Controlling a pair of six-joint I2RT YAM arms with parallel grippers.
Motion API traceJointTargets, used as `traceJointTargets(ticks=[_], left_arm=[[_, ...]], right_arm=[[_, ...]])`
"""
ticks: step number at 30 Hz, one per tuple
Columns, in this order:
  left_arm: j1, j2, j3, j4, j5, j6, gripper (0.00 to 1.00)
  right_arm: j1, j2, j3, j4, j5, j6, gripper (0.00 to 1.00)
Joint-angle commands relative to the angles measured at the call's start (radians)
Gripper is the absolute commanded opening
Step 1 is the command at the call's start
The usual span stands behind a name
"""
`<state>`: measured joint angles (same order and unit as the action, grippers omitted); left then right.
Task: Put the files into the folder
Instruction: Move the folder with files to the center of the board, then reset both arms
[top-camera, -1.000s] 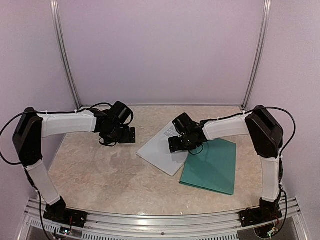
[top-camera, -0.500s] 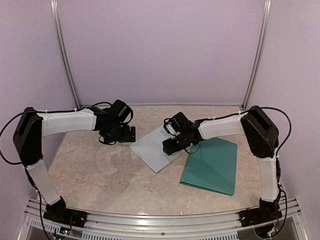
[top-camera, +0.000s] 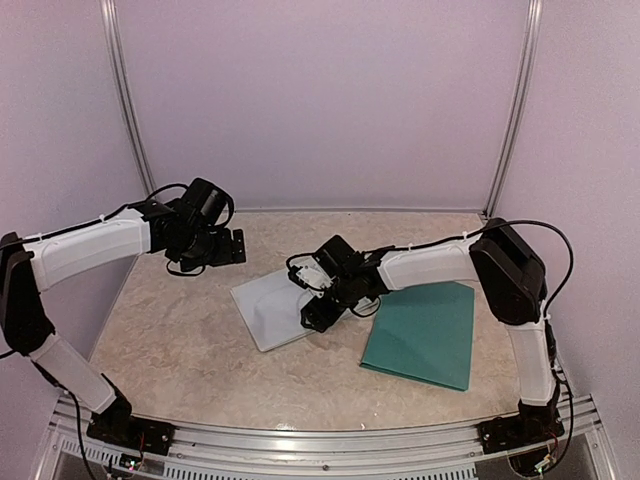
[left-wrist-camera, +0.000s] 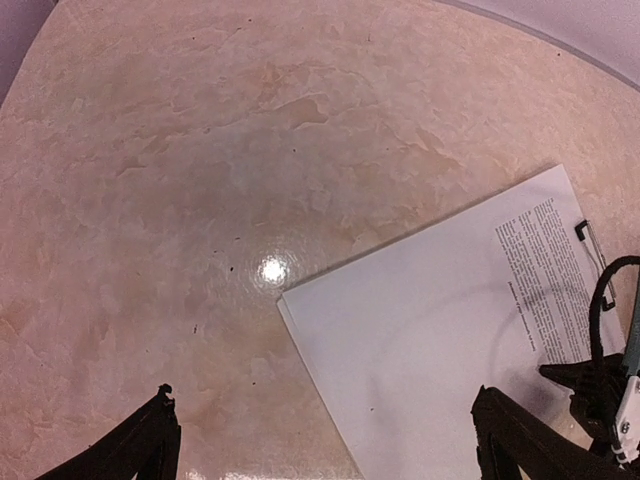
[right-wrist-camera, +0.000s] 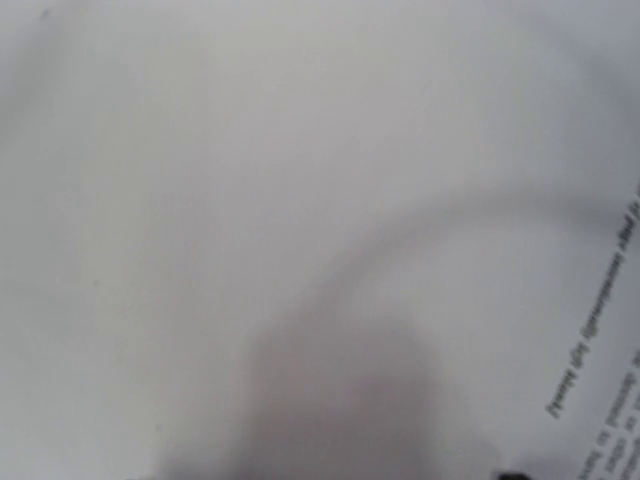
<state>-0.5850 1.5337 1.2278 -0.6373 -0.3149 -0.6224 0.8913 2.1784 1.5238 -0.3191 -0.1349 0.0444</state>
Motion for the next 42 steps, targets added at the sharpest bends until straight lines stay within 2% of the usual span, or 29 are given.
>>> traceJointTargets(ticks=[1,5,10,15,16,17,23,27,32,42], left_arm=[[0.008,-0.030,-0.026,-0.040,-0.013,-0.003,0.99],[0.007,-0.040,-0.047,-0.013,0.013,-0.004,0.99],[0.007,-0.086,-0.101,0.072,0.035,0.006,0.99],[0.005,-0.162,-0.143,0.156,0.036,0.036,0.99],[0.005,-0.177,-0.150,0.171,0.033,0.046,0.99],[0.005,-0.189,-0.158,0.189,0.031,0.060,0.99],[0.010,-0.327,-0.270,0.396,0.019,0.159,0.99],[0.023,-0.433,-0.345,0.525,0.010,0.218,0.99],[0.028,-0.496,-0.360,0.567,0.013,0.295,0.99],[-0.007,-0.569,-0.442,0.684,-0.055,0.416,0.99]], right_arm=[[0.020,0.003,-0.090,-0.156,0.029,0.002,0.74],[0.012,-0.094,-0.144,-0.129,0.077,0.014,0.77],[0.011,-0.288,-0.220,0.003,0.125,0.015,0.85],[-0.002,-0.445,-0.258,0.037,0.267,0.033,0.91],[-0.011,-0.467,-0.264,0.037,0.305,0.045,0.98],[-0.019,-0.496,-0.280,0.048,0.345,0.058,0.99],[-0.070,-0.741,-0.473,0.268,0.575,0.078,0.99],[-0.124,-0.871,-0.581,0.382,0.623,0.065,0.99],[-0.139,-0.934,-0.624,0.419,0.704,0.019,0.99],[-0.140,-1.020,-0.700,0.485,0.731,-0.028,0.99]])
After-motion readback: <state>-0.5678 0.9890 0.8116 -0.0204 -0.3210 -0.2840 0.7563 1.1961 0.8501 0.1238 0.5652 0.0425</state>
